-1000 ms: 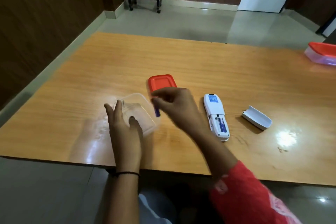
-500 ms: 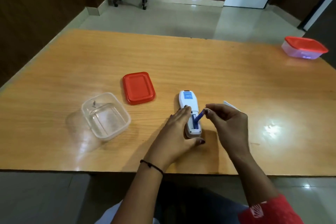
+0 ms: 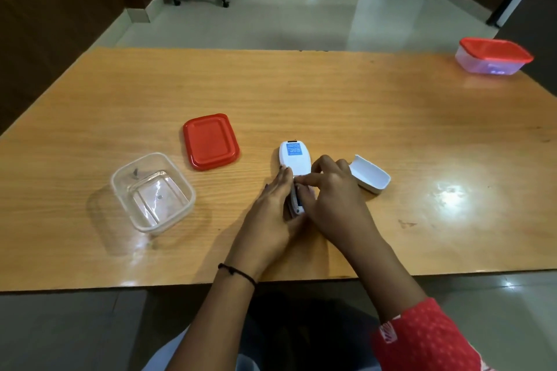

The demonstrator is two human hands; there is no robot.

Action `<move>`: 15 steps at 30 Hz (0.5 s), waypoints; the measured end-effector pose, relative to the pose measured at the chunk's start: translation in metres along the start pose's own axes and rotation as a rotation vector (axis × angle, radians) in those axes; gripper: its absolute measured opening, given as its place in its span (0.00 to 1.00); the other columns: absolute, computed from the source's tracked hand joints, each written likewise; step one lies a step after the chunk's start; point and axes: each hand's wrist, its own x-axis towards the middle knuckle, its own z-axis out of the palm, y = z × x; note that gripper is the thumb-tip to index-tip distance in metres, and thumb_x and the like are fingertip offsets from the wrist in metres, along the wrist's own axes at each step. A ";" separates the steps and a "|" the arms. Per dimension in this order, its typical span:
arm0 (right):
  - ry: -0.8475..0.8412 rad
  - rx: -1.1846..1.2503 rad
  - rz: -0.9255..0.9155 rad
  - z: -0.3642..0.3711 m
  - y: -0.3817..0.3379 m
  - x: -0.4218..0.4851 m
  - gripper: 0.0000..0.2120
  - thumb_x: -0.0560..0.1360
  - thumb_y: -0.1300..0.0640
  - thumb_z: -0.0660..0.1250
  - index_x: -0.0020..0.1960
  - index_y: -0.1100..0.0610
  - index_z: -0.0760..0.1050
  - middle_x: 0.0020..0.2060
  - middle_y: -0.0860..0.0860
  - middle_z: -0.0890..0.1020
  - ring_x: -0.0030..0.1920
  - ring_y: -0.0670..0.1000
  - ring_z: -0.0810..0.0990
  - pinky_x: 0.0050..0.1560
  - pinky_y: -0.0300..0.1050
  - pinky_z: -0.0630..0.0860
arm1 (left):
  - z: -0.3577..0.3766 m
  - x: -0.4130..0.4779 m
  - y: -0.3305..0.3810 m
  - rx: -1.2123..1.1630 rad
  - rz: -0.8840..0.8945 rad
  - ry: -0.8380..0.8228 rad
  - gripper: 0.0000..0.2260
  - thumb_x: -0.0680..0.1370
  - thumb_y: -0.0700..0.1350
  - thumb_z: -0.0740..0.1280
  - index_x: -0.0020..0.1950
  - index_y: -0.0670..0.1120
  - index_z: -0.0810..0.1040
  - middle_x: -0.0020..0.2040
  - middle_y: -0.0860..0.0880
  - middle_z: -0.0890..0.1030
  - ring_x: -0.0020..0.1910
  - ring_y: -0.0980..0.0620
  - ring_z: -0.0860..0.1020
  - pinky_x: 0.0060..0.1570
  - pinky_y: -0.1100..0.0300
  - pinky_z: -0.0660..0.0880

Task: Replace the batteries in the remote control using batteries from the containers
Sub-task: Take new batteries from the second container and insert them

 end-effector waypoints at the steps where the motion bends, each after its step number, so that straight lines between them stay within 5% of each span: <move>1: -0.010 -0.055 -0.007 0.000 -0.003 -0.003 0.14 0.73 0.54 0.59 0.45 0.54 0.84 0.41 0.53 0.77 0.45 0.56 0.71 0.43 0.52 0.71 | 0.000 0.000 0.000 -0.007 -0.001 -0.003 0.34 0.75 0.42 0.68 0.77 0.48 0.55 0.78 0.51 0.56 0.73 0.62 0.51 0.75 0.61 0.52; 6: -0.069 -0.130 0.022 -0.003 -0.010 -0.012 0.24 0.69 0.46 0.47 0.44 0.49 0.82 0.40 0.50 0.75 0.45 0.53 0.68 0.44 0.49 0.68 | -0.003 -0.001 0.003 -0.056 0.003 -0.010 0.33 0.75 0.39 0.67 0.77 0.47 0.57 0.78 0.50 0.58 0.76 0.56 0.54 0.76 0.54 0.54; 15: -0.103 0.144 0.083 -0.004 0.004 -0.014 0.22 0.72 0.50 0.51 0.57 0.49 0.79 0.48 0.50 0.73 0.52 0.52 0.68 0.55 0.50 0.69 | -0.002 0.002 -0.001 -0.025 -0.014 0.006 0.35 0.74 0.43 0.71 0.76 0.49 0.57 0.77 0.53 0.59 0.72 0.63 0.55 0.66 0.74 0.54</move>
